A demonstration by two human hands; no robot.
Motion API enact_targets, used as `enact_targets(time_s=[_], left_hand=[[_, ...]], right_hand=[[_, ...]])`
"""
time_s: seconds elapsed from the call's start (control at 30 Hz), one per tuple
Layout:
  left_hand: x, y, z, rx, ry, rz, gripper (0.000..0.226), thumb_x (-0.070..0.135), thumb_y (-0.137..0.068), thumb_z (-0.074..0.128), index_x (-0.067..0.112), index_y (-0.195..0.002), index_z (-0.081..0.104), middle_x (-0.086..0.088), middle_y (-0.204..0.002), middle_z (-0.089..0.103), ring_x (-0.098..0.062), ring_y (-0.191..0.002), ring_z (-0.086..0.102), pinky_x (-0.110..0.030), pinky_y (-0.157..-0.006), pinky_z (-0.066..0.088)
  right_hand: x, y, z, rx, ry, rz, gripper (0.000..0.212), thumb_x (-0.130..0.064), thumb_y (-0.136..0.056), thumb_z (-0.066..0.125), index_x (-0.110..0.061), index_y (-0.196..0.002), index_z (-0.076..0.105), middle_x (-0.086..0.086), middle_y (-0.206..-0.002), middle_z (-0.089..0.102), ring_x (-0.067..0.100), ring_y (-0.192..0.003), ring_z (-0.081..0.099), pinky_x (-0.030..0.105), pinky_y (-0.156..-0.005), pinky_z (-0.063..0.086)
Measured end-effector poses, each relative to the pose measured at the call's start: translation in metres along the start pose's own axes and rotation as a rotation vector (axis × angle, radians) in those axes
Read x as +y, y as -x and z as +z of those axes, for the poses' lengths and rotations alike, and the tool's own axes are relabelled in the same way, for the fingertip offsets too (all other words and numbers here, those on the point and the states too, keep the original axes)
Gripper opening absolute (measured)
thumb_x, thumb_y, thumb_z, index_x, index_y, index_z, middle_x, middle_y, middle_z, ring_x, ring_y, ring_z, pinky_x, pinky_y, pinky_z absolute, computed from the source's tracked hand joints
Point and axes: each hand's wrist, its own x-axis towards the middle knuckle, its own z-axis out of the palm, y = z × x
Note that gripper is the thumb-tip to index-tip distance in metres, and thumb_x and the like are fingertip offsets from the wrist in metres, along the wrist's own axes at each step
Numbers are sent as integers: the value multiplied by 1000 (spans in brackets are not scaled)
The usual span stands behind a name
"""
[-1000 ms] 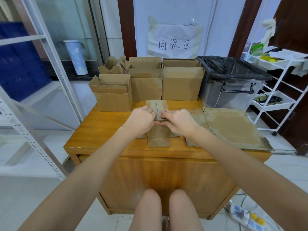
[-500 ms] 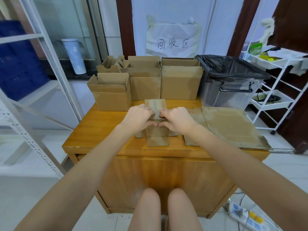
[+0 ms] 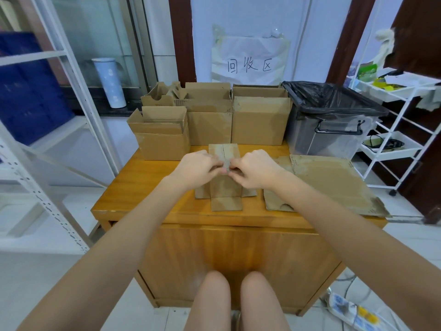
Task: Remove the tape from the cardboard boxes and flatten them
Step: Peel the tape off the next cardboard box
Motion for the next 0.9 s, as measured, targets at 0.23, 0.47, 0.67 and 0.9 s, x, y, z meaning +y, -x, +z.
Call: enact_targets(time_s=[0.23,0.47,0.67,0.9], left_hand=[[-5,5,-3,-50,94,-24,53,42,-90,58,23,-139,50,6,-147,45,-13,-126,42,-32,-97,42],[-2,5,2,14,88,-57,54,48,-86,65,24,-134,55,8,-138,54,-14,-118,47,-32,-91,45],[-2,4,2,32,119,-51,48,49,-89,59,24,-130,58,9,-135,56,-14,-116,49,-30,-89,42],[-1,4,1,26,108,-6,35,43,-95,54,16,-116,60,-1,-113,65,-18,-106,53,-32,-81,45]], right_hand=[[-3,-4,-1,-66,59,56,59,-70,-84,46,-17,-105,61,2,-89,69,22,-81,64,28,-60,37],[2,-5,-9,-92,-112,73,37,-47,-98,44,-20,-107,67,2,-94,70,23,-90,64,30,-69,43],[3,-13,-16,-121,-60,15,36,-40,-100,41,-17,-106,68,4,-95,69,25,-92,63,28,-68,39],[2,-10,-15,-98,-146,63,28,-37,-100,45,-16,-96,64,-1,-83,64,24,-85,61,28,-64,35]])
